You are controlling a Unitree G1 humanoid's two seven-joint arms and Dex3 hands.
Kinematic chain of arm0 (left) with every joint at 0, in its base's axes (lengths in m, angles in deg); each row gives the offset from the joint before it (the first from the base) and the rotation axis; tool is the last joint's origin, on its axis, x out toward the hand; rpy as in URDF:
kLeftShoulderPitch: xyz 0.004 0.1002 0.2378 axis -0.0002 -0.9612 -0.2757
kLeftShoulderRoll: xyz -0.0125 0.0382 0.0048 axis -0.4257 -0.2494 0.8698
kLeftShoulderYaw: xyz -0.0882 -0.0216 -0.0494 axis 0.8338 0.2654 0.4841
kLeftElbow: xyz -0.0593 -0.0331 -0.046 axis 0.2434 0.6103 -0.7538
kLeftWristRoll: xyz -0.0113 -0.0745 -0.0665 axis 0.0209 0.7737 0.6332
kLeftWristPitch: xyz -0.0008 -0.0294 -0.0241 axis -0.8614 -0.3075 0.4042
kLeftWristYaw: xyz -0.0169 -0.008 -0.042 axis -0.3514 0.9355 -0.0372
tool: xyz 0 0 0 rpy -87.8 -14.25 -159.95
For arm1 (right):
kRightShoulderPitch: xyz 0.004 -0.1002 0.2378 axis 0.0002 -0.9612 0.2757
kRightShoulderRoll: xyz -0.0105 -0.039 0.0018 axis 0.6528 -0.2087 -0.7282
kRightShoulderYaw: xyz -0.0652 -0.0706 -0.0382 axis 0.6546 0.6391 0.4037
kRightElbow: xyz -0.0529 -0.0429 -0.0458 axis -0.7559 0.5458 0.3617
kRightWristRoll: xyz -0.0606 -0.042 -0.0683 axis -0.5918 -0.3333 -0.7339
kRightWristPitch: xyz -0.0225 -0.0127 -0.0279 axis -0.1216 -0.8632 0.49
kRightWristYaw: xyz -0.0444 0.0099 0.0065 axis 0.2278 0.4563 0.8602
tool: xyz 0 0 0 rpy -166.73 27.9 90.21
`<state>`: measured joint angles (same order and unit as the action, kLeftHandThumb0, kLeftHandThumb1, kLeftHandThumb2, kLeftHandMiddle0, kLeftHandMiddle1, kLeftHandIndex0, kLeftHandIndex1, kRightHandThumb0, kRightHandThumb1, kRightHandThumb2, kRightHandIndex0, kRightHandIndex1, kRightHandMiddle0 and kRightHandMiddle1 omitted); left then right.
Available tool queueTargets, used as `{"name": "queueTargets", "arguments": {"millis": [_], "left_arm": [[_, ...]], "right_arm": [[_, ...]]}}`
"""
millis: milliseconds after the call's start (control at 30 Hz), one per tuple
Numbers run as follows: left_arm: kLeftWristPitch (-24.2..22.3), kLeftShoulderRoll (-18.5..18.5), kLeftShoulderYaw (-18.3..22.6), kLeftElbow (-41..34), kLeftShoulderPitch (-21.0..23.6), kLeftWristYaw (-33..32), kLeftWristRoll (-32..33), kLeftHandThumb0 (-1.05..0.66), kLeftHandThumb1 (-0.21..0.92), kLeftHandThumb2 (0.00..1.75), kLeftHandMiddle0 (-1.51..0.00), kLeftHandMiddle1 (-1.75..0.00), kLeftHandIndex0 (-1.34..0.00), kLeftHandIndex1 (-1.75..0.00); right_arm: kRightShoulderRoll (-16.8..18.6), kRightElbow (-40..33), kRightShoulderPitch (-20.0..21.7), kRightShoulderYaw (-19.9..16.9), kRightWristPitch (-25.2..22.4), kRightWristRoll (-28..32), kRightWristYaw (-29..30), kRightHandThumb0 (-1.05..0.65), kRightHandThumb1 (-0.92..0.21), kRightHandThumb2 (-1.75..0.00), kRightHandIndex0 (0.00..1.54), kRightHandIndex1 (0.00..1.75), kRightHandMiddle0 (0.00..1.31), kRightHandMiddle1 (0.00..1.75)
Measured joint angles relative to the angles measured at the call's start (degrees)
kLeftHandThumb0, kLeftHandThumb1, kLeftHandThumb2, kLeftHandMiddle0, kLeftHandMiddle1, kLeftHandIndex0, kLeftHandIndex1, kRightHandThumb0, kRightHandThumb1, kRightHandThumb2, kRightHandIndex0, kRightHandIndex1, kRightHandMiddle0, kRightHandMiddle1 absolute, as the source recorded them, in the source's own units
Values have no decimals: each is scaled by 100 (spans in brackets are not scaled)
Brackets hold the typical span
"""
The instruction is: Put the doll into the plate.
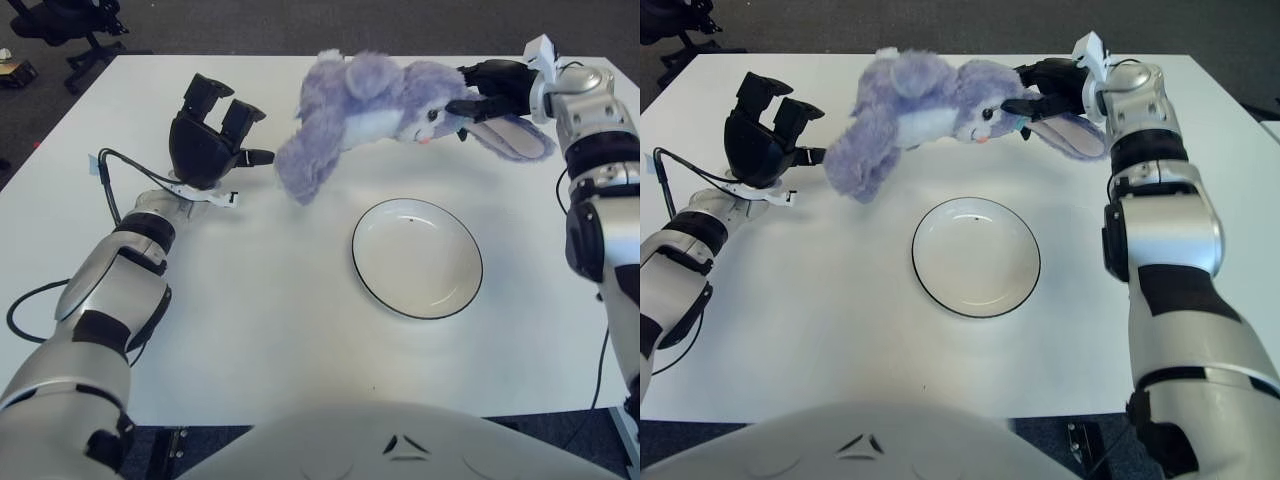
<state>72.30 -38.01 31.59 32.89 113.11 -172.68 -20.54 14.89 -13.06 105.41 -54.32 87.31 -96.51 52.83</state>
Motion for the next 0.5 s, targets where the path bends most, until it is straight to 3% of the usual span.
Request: {"name": "queueTargets", "arguments": {"millis": [167, 500], "left_arm": [[0, -6, -38, -7, 1, -1, 0, 0, 92, 42, -27, -147, -26, -168], [2, -3, -115, -16, 1, -1, 0, 0, 92, 42, -26, -149, -26, -166]], "right_arm": [[-148, -431, -435, 116, 400, -253, 504, -50, -92, -31, 56, 86, 43, 47], [-549, -556, -429, 264, 564, -133, -316, -51, -92, -31, 67, 75, 52, 44]]}}
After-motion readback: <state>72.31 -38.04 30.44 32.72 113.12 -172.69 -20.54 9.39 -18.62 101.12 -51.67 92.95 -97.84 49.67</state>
